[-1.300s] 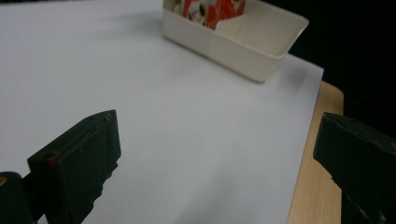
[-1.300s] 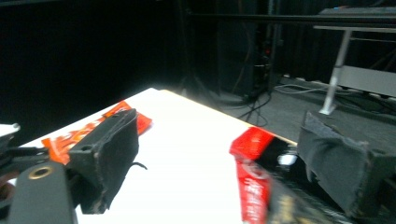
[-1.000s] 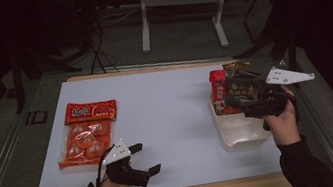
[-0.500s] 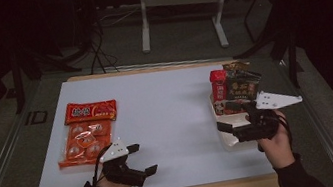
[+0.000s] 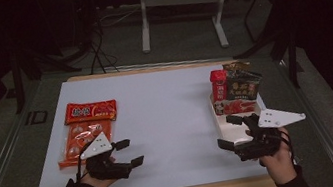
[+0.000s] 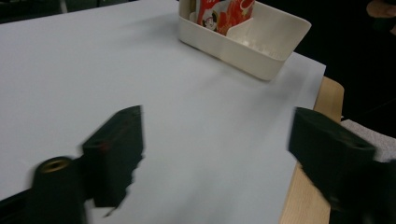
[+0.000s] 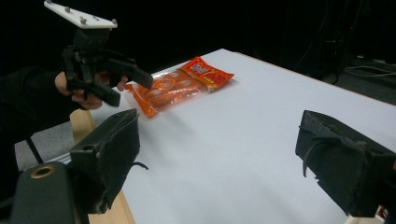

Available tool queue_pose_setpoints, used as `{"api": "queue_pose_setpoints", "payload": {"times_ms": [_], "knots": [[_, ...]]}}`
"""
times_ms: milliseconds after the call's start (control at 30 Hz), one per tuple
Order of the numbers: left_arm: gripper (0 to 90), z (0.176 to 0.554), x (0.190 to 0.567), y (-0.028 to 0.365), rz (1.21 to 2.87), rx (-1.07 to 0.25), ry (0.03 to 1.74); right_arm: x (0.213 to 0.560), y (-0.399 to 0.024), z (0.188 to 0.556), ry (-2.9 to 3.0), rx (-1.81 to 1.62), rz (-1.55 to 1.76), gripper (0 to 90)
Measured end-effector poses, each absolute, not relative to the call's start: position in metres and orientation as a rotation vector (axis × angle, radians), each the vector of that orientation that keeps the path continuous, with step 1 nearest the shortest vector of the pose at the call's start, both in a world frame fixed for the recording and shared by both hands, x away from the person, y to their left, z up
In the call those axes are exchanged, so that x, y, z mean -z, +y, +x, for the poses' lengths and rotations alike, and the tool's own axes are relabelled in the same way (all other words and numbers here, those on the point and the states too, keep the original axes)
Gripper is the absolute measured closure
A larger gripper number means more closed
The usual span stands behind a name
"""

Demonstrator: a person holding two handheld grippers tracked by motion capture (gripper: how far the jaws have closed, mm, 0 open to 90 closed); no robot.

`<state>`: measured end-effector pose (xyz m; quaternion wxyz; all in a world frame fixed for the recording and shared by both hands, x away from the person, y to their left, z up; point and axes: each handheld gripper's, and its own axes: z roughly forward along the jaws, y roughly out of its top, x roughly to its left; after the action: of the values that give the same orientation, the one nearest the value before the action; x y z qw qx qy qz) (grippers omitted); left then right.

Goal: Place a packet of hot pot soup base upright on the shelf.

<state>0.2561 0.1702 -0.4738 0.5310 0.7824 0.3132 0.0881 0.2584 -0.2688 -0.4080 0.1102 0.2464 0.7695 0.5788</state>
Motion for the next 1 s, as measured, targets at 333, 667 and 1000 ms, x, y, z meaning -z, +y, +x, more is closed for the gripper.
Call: {"api": "queue_pose_setpoints", "payload": {"times_ms": [333,667,1000], "knots": [[37.7,0.262,0.465,0.208,1.825,-0.292,0.868,0.412,-0.270,0.254,2.257,-1.734,0.709,13.4],[66.3,0.275,0.457,0.245,1.805,-0.449,1.001,0.415,-0.271,0.254,2.245,-1.740,0.716,13.5],[86.0,0.292,0.468,0.289,1.778,-0.560,1.164,0.424,-0.268,0.255,2.283,-1.746,0.711,13.5]]}}
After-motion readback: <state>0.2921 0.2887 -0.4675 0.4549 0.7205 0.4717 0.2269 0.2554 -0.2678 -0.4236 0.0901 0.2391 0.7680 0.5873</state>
